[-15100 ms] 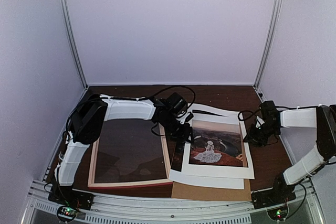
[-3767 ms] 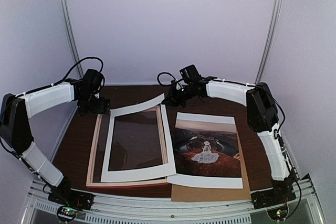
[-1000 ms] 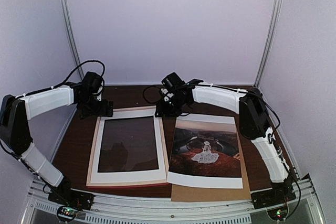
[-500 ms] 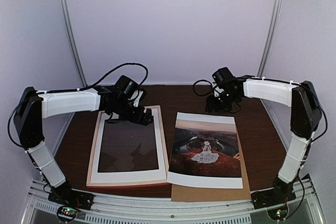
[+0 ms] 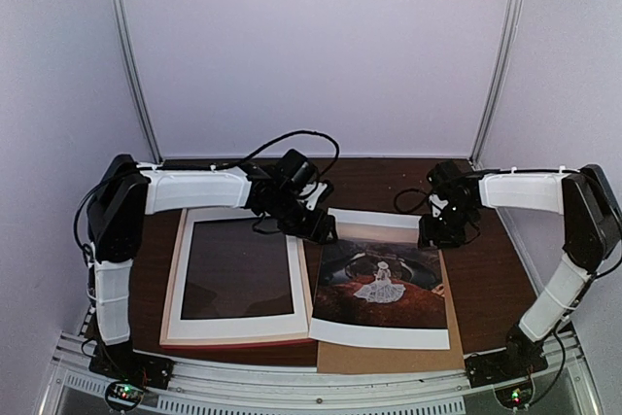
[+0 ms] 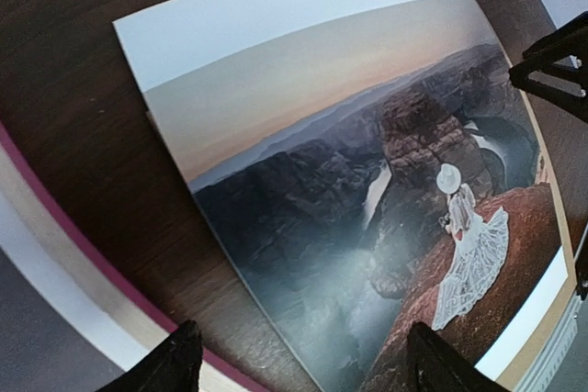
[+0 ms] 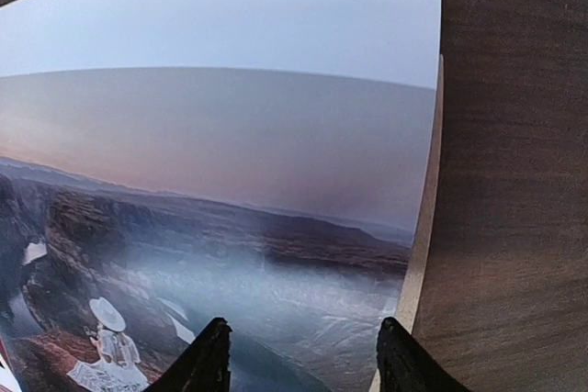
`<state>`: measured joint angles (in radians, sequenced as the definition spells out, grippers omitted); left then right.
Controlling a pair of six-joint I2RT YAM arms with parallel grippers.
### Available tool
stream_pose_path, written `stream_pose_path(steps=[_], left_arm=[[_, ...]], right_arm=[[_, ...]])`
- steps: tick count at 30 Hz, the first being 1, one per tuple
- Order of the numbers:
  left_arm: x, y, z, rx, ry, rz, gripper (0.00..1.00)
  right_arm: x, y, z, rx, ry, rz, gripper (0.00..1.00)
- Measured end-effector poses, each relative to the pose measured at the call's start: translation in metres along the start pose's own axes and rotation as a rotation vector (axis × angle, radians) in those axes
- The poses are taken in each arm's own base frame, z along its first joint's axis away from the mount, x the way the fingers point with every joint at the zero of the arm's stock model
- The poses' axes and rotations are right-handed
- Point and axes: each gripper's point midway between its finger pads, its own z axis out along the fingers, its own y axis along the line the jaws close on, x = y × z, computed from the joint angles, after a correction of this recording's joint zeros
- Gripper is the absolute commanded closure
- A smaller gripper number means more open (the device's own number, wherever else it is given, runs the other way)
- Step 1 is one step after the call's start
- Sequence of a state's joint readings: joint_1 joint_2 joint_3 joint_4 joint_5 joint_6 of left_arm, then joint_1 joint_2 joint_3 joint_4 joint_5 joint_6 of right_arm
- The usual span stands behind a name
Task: Put the photo into the frame
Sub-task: Pick up the photo from the backboard.
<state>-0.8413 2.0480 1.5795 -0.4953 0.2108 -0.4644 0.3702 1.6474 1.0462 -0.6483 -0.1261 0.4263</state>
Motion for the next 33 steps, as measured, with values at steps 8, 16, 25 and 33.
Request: stream_pose_path(steps=[8,16,25,33], left_arm=[[0.008,-0.002,0.036,0.005,0.084,-0.031,0.28],[0.016,0.008,0.049,-0.05,0.128,-0.055,0.3],[0.018,0.009,0.058,-0.076,0.152,-0.057,0.36],[0.023,0.011,0.061,-0.088,0.166,-0.073,0.39]], right_arm=[[0.028,-0.006,0.011,-0.014,0.056,0.009,0.48],[0.035,-0.011,0.002,-0.012,0.036,0.007,0.48],[0.045,-0.017,0.004,-0.006,0.04,0.009,0.48],[0.055,-0.019,0.01,-0.012,0.056,0.029,0.49]])
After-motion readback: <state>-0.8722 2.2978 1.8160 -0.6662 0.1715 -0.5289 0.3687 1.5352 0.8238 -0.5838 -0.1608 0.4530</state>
